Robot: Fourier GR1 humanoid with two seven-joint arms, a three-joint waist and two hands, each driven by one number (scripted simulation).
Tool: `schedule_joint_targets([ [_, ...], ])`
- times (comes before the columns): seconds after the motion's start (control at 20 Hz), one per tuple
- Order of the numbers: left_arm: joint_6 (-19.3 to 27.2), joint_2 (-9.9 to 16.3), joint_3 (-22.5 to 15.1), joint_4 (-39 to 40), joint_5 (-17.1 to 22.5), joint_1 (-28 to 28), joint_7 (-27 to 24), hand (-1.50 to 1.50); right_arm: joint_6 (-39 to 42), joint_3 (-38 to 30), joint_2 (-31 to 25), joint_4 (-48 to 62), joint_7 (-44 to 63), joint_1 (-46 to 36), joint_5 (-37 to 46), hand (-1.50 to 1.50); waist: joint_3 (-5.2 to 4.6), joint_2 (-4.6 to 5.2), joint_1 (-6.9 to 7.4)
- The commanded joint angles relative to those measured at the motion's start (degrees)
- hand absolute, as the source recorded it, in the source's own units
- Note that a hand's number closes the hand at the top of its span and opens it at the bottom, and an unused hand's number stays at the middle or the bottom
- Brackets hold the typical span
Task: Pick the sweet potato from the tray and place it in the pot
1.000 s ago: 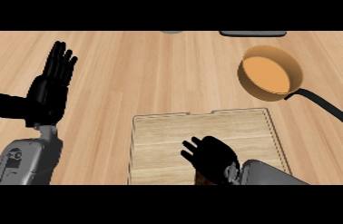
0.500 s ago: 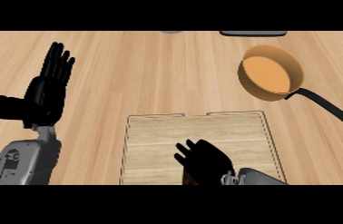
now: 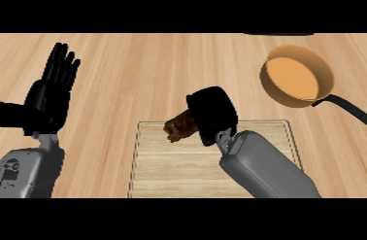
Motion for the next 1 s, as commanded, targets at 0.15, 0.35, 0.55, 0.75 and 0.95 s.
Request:
schedule_joint_targets([
  [0.15,-0.26,-0.49,-1.08,0.16,-0.35,-1.09,0.12,0.00,-14.83,-14.12,6.50,7.31,22.21,-12.42,11.18,1.50,-0.43,0.28,2.45],
  [0.35,-0.41,-1.78,-2.78,-0.22,-0.57,-1.20,0.38,0.00,-21.57,-17.75,7.07,12.92,32.97,-20.28,19.37,1.50,-0.45,0.43,4.09],
  [0.55,-0.45,-1.32,-2.22,0.49,-0.64,-1.79,0.19,0.00,-25.76,-20.27,6.46,18.48,39.52,-27.49,28.72,1.50,-0.44,0.22,3.37],
  [0.75,-0.51,-0.82,-2.00,-0.41,-0.50,-2.17,1.22,0.00,-29.60,-23.60,6.12,25.19,42.00,-32.38,35.00,1.50,-0.34,0.28,3.51],
  [0.95,0.83,-1.63,-2.31,-0.28,-1.54,-1.24,1.28,0.00,-27.33,-27.93,5.43,28.70,42.40,-35.41,37.80,1.50,-0.25,-0.44,1.21],
])
